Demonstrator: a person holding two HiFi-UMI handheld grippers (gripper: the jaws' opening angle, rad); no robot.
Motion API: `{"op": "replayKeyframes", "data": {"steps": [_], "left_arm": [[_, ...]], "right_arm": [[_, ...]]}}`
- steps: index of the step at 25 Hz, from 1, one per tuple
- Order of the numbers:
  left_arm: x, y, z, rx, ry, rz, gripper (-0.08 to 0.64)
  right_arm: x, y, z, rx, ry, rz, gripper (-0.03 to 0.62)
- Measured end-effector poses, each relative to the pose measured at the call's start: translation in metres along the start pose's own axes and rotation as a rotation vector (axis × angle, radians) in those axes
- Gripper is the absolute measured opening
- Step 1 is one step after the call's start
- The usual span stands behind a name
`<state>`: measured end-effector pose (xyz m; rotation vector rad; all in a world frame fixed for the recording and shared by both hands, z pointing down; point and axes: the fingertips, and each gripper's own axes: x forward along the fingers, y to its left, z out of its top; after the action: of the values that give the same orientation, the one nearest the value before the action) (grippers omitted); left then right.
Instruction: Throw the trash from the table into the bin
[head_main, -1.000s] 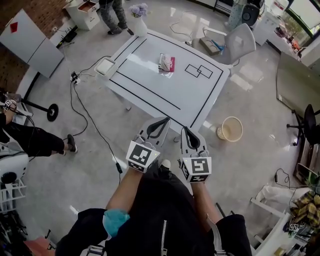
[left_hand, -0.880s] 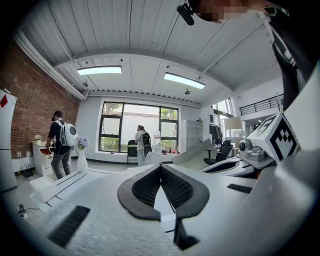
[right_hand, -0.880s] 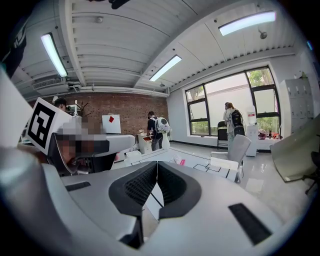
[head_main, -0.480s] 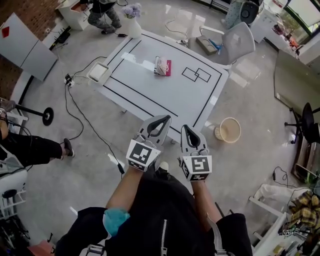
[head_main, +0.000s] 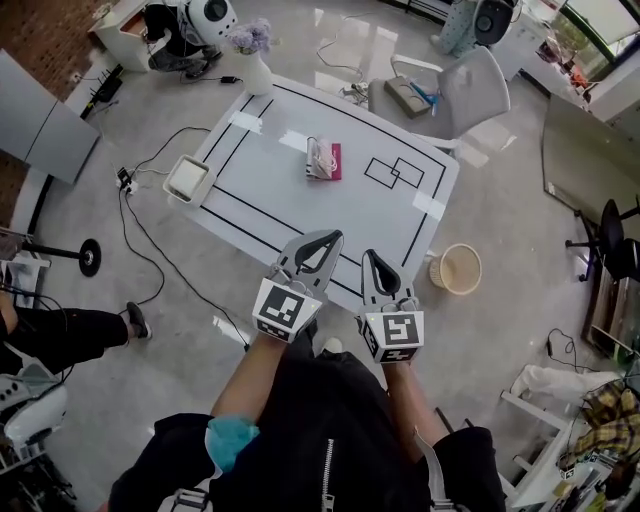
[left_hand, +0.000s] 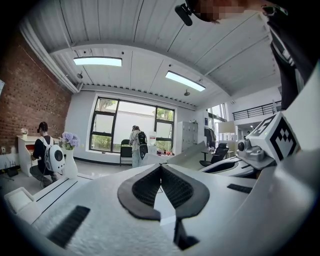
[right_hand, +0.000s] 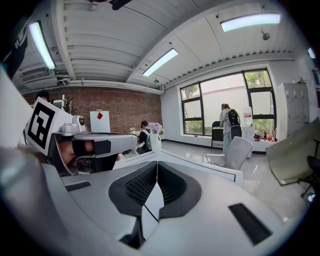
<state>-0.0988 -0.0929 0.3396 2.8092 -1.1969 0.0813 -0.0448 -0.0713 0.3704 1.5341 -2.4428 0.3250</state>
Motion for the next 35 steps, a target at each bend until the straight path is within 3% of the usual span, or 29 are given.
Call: {"op": "replayKeyframes", "data": {"steps": [14,35], "left_arm": [[0.031,0.118,-0.001,-0.021,0.012,-0.049,0.006],[0.056,0.149,-0.026,-0.074,0.066,0.02,0.006]], "right_arm": [[0.116,0.015,0.038,0.01,-0.002,-0.054,0.009],[0.173,-0.003,0.026,0.014,0.053,0.017,0.009]]}}
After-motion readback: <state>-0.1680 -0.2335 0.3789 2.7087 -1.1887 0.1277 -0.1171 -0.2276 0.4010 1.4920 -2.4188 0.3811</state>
